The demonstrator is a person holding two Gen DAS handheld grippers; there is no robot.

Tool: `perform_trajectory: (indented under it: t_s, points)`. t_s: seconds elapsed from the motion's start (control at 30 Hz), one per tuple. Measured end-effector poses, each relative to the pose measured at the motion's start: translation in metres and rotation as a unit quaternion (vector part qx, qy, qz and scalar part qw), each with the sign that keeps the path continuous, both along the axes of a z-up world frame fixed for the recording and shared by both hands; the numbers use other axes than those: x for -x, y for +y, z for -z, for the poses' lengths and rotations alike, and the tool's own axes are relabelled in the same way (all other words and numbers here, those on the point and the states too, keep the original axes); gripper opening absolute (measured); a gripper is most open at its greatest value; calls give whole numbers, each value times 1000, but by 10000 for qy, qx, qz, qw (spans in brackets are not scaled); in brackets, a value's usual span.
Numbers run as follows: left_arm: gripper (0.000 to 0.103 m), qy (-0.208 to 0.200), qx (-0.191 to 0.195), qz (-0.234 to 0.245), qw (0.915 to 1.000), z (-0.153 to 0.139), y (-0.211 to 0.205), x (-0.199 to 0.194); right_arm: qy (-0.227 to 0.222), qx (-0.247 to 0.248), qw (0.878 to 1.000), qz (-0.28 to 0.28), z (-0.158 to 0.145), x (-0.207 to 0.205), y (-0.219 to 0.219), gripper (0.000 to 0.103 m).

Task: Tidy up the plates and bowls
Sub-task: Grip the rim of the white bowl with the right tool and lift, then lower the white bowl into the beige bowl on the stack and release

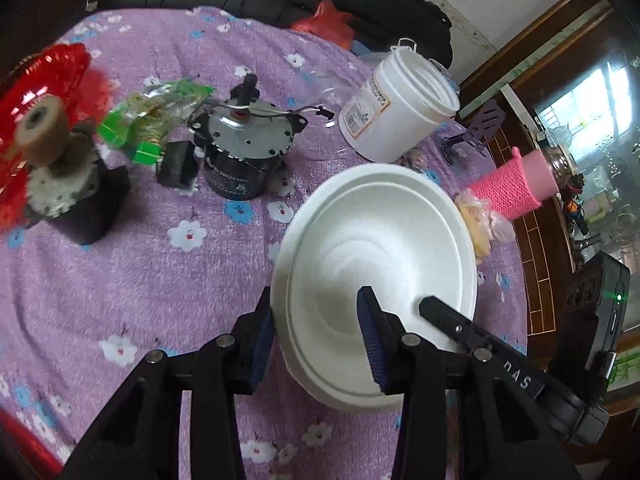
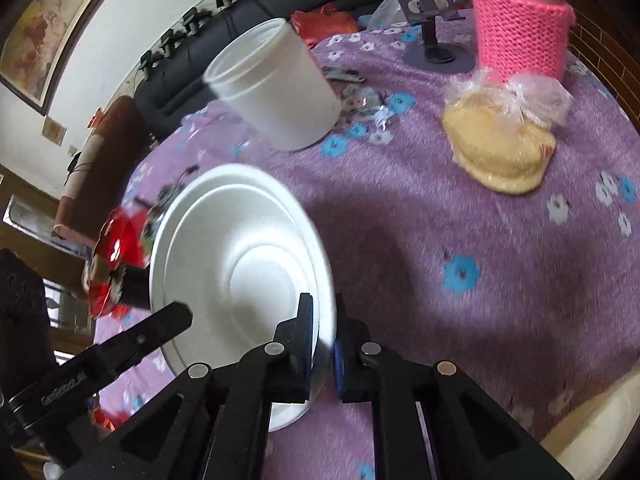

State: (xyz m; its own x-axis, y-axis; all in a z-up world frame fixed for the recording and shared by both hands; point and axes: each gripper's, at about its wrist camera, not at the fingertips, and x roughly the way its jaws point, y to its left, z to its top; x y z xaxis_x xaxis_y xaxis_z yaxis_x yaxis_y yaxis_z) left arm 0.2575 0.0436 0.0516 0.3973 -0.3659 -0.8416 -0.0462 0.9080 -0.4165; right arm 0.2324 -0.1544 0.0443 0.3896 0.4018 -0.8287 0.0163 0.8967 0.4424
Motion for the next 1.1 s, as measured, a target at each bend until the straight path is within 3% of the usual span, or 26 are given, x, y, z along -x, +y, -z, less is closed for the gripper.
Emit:
perform_trajectory:
  t_s: [0.13,0.4,0.6,0.8,1.1]
  points:
    - [28,-75,-119,-1,9999,-14,2,24,-81,-68,9999,-36,-11,23,0,9]
    - [27,-312,-323,-122,9989,-49,21,110,-546,81,9976,-408,-51,96,22,9]
    - [28,-764,-468,-372,9953,-83,52,187,-817,-88,9938,-753,-78,143,49,9]
    - [28,-1147,-763,-791,9873,-106,95,254,-1075,-258,9855,-1290,-94,188,104,9]
    - [28,-1334,-1127,-1536,9726,-109,176,332,-1084,-439,9723,-2023,-91,225,198,10]
